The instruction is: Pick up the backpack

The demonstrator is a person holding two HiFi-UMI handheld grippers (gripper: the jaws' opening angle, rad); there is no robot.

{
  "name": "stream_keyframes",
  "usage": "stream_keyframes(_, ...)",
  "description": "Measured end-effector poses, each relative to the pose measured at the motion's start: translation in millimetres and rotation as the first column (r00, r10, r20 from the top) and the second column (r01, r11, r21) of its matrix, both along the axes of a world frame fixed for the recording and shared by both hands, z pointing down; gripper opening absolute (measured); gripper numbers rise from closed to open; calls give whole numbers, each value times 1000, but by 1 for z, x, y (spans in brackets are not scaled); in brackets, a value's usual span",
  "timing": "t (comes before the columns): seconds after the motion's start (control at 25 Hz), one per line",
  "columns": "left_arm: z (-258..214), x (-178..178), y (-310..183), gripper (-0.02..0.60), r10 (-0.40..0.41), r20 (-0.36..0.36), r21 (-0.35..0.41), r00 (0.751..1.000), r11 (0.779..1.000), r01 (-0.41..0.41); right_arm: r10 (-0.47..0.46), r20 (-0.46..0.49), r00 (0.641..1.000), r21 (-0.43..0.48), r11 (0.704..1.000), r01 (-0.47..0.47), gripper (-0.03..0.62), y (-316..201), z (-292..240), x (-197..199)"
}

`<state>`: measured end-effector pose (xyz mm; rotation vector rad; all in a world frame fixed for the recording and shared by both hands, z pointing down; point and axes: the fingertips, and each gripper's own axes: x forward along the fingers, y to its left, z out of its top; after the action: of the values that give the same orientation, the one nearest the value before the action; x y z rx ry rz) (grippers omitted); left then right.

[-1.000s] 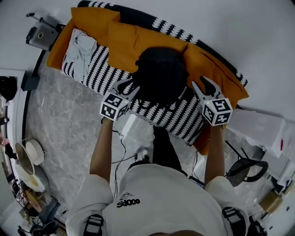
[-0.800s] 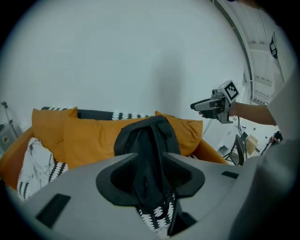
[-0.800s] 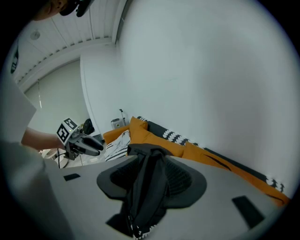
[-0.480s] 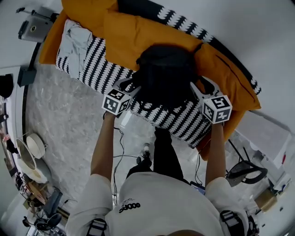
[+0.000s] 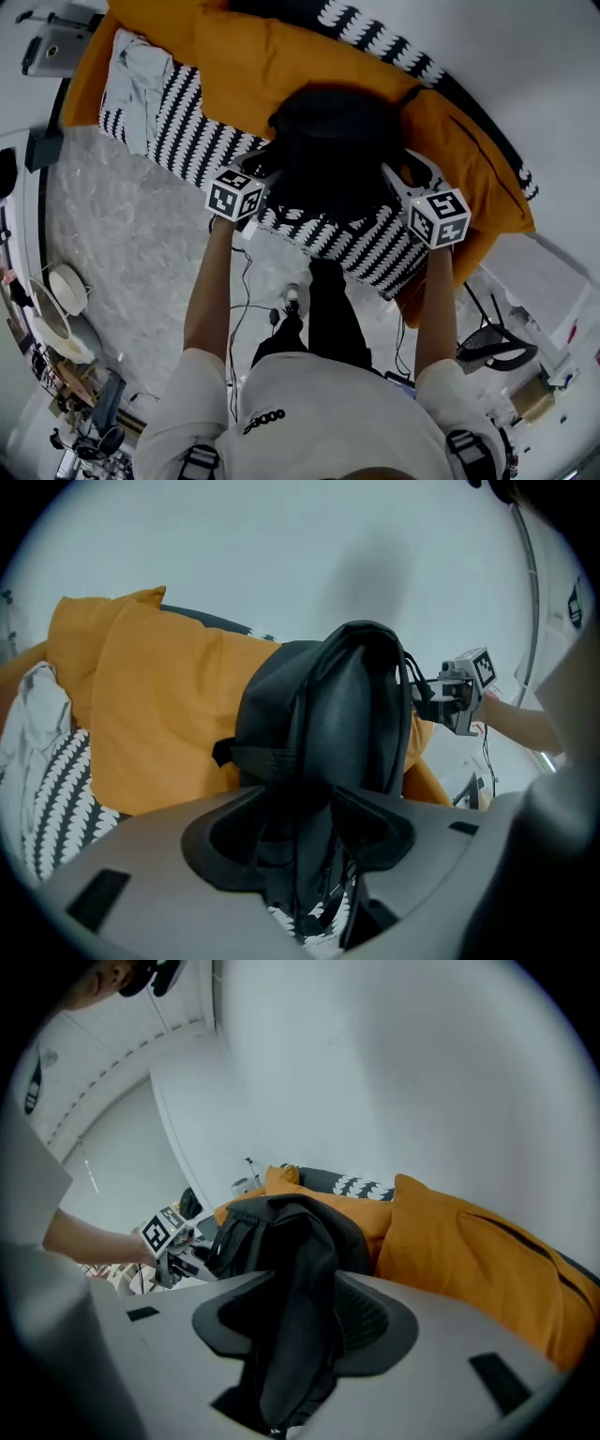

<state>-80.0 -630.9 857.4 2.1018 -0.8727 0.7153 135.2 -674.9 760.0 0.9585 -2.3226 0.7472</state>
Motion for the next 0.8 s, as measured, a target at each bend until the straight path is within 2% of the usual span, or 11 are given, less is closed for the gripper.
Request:
stream_keyframes(0.24,11,5,-11,221,-24,-25,-10,999,1000,24,13,55,998,18,1000,-14,196,-5,2,4)
stream_keyframes(0.44,17,5,-17,224,-23,-34,-16,999,1000,22,3,29,1000,48,999,-4,199,-7,2,11)
stream_keyframes(0.8,32,9,-28,227,-39,-64,-36,997,999,37,2,27,1000,5,1000,-2,202,-15,25,15)
